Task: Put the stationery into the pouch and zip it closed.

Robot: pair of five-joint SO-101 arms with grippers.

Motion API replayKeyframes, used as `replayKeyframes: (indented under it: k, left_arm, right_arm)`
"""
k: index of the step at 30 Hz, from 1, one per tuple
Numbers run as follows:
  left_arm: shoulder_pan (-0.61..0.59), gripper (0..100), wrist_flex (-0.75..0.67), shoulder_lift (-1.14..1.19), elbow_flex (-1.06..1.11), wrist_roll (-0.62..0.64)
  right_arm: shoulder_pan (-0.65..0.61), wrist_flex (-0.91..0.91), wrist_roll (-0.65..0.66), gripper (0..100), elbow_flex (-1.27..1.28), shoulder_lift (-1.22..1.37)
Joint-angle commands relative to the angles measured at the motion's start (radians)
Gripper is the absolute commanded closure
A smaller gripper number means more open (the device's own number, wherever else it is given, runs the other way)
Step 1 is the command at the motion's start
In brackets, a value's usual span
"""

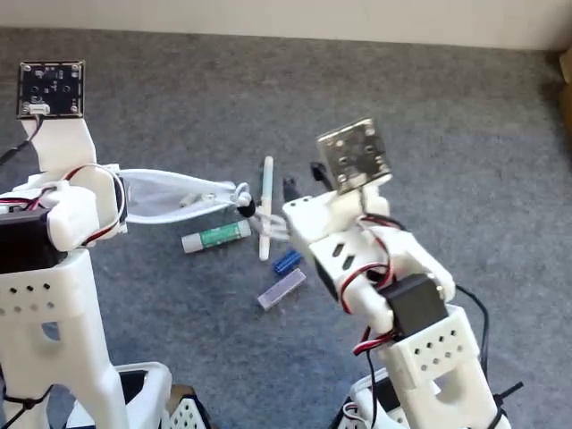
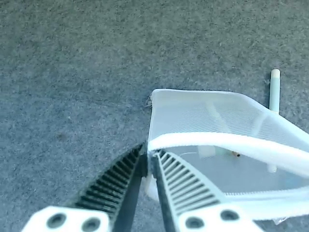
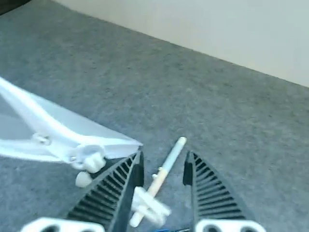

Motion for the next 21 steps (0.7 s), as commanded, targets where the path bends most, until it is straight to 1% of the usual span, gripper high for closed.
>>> replayKeyframes:
  k: [1,4,10,17,21]
  left_arm:
    - [-0.001,99,-0.025,0.028,0.022,0.012]
    - [-0.001,99,-0.025,0.028,0.022,0.012]
    - [-0.001,99,-0.02,0.028,0.021,0.012]
    - [-0.005,99,-0.02,0.028,0.021,0.012]
    - [-0.005,99,-0.018,0.028,0.022,0.012]
  right_arm:
    - [0.079,0.041,-0.009,86.1,-0.101,-0.01]
    - [0.111,0.073,-0.009,86.1,-0.13,-0.01]
    - [0.12,0.139,-0.126,86.1,-0.171,-0.01]
    - [0.122,0.225,-0.207,86.1,-0.163,-0.01]
    - [0.183,0.268,-0.285,86.1,-0.159,-0.01]
